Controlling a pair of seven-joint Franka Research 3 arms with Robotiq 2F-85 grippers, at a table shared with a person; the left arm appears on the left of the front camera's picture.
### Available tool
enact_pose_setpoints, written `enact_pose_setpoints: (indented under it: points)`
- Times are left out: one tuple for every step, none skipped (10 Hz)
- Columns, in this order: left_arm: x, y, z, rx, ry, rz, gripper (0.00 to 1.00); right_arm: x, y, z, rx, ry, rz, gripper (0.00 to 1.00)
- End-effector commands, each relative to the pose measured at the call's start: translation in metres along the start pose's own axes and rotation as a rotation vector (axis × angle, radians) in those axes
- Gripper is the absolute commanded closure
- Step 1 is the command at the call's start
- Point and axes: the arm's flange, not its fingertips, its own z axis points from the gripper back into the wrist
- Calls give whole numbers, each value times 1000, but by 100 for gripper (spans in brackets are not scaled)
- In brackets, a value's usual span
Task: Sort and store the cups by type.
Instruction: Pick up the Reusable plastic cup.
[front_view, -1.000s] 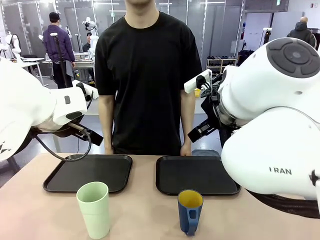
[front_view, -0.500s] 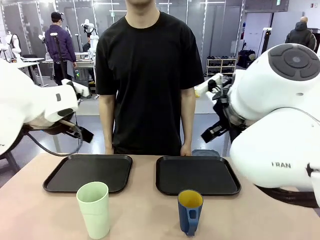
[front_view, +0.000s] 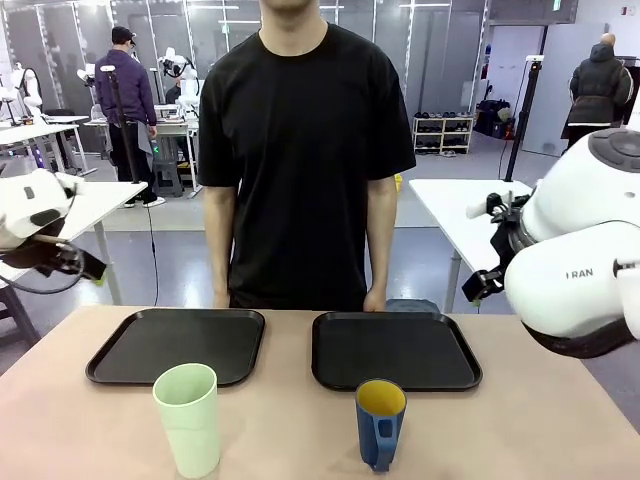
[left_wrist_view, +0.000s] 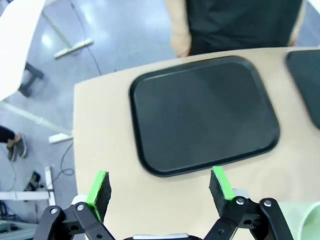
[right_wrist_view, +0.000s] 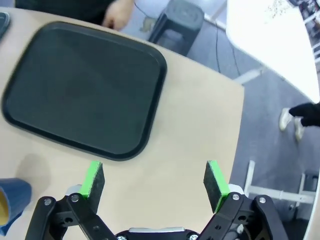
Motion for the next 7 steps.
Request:
enact_pose_setpoints:
  points:
    - [-27,17,-21,-9,58,59,0,14,-16,-15,58,3,-44,0]
    - [-29,24,-29,-8,92,83,0,12,-22,-21,78,17,-68,0]
    - [-31,29,-35,-13,110,99,0,12,-27,-27,83,30,-92,0]
    - [-30,29,-37,-20,111,104,0,11,-29,-30,97,33,-90,0]
    - [-30,29,-39,-18,113,111,0,11,-28,-31,107,28,-91,0]
    - [-29,29,-39,-17,111,113,0,10,-26,-30,117,30,-91,0]
    - [-25,32,-43,-4,109,100,0,9,-23,-31,71,42,-105,0]
